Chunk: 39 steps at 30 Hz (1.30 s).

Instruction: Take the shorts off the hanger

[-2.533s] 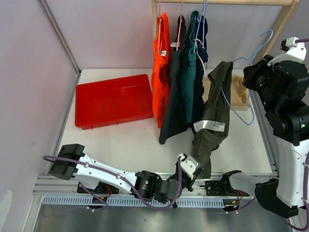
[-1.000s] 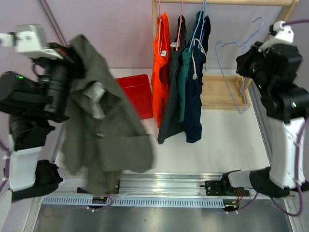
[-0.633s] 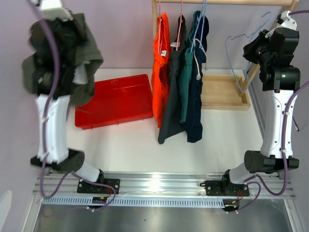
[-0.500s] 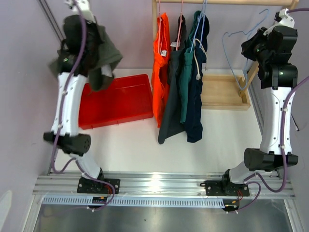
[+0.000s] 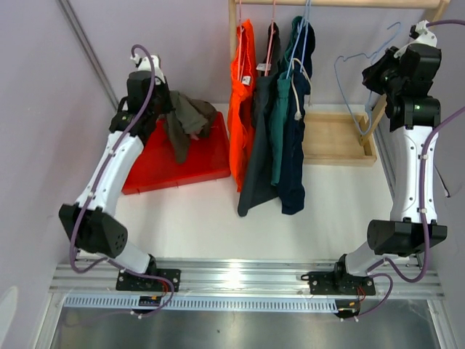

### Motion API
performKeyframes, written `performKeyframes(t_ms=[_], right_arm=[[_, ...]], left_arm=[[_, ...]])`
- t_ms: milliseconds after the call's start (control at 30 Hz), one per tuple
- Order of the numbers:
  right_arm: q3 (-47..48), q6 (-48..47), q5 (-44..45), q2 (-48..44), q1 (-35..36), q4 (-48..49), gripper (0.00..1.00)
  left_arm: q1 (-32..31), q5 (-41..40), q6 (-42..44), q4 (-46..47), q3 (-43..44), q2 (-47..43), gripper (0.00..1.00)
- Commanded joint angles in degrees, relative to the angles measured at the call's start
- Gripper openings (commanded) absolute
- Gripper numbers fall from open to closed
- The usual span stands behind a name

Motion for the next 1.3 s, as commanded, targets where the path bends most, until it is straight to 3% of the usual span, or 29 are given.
performKeyframes(t_ms=[0, 67, 200, 300, 500, 700, 833, 867, 967, 1133, 1267], right_arm=[[-0.9, 0.72, -1.02, -1.82, -0.37, 3.92, 0.0], [-1.52, 0.9, -1.11, -2.17, -0.28, 4.53, 0.0], [-2.84, 1.08, -1.28, -2.78, -0.28, 5.06, 0.0], [-2.84, 1.25, -1.46, -2.7, -0.28, 4.98, 0.0], [-3.46, 1.17, -1.46, -3.05, -0.28, 5.5, 0.0], [-3.28, 0.99, -1.55, -3.05, -0.37, 5.5, 0.0], [-3.28, 1.17, -1.81, -2.78, -0.37, 5.68, 0.0], [-3.37, 1.25, -1.72, -2.87, -0.37, 5.68, 0.0], [-3.02, 1.17, -1.9, -2.7, -0.37, 6.38, 0.0], [0.74, 0.03, -2.25, 0.02, -0.45, 7.0, 0.0], [4.97, 0.55, -1.29, 3.89, -0.8, 7.52, 0.0]], left_arm=[[-2.22, -2.54, -0.22, 8.14, 1.48, -9.2, 0.0], [-3.36, -3.42, -0.13, 4.8, 2.2, -11.13, 0.0], [-7.14, -6.13, 2.59, 6.89, -3.77, -18.77, 0.0], [-7.15, -6.14, 2.77, 6.54, -6.06, -19.14, 0.0], [-4.78, -6.41, 0.14, 11.02, -12.12, -11.08, 0.0], [-0.91, -5.7, -4.08, 14.1, -10.99, -1.57, 0.03], [0.06, -5.7, -4.53, 11.74, -5.04, 5.28, 0.21], [0.06, -6.23, -4.87, 10.16, -4.57, 5.99, 0.51], [0.15, -6.59, -5.05, 10.06, -4.31, 7.49, 0.99], [-0.29, -9.57, -6.99, 7.33, -5.09, 4.26, 0.99], [-1.6, -10.01, -6.46, 10.32, -10.98, -7.15, 0.99]])
